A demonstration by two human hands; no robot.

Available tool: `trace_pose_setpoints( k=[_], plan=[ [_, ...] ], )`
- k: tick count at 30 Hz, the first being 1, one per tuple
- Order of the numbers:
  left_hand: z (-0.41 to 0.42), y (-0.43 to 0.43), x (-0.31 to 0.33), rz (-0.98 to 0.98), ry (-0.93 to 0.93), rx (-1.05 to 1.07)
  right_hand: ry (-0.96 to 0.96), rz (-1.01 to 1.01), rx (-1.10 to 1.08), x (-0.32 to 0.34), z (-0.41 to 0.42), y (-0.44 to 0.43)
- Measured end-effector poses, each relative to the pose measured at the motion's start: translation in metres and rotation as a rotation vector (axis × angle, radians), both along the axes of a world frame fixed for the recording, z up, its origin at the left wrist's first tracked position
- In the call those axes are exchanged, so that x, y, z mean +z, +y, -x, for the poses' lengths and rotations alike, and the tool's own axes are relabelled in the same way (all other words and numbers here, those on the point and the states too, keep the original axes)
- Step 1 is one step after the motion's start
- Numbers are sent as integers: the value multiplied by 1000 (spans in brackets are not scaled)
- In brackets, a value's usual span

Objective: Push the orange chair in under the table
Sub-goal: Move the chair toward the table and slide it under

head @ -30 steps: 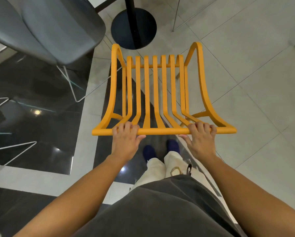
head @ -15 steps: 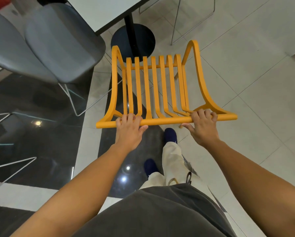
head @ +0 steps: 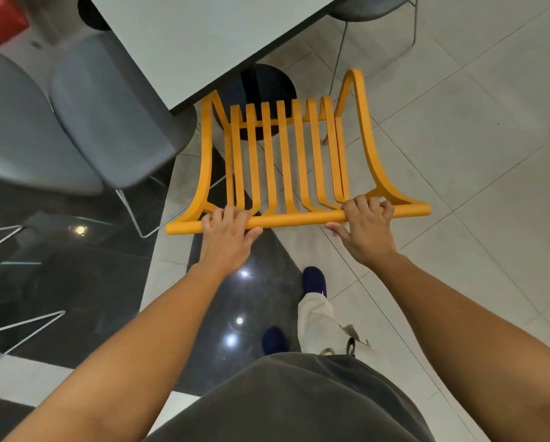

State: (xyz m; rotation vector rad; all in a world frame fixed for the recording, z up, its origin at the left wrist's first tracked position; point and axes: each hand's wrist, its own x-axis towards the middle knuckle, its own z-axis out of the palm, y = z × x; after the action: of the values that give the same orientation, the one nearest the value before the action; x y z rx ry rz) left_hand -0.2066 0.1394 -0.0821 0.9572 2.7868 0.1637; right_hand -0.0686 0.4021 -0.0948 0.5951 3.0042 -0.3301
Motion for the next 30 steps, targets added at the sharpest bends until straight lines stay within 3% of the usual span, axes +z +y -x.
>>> trace_pose_setpoints(
  k=[12,30],
  plan=[
    [97,50,3,5,-61,100,21,18,116,-3,124,65],
    [147,118,-4,-29,-51,175,-30,2,264,8,213,149]
  ],
)
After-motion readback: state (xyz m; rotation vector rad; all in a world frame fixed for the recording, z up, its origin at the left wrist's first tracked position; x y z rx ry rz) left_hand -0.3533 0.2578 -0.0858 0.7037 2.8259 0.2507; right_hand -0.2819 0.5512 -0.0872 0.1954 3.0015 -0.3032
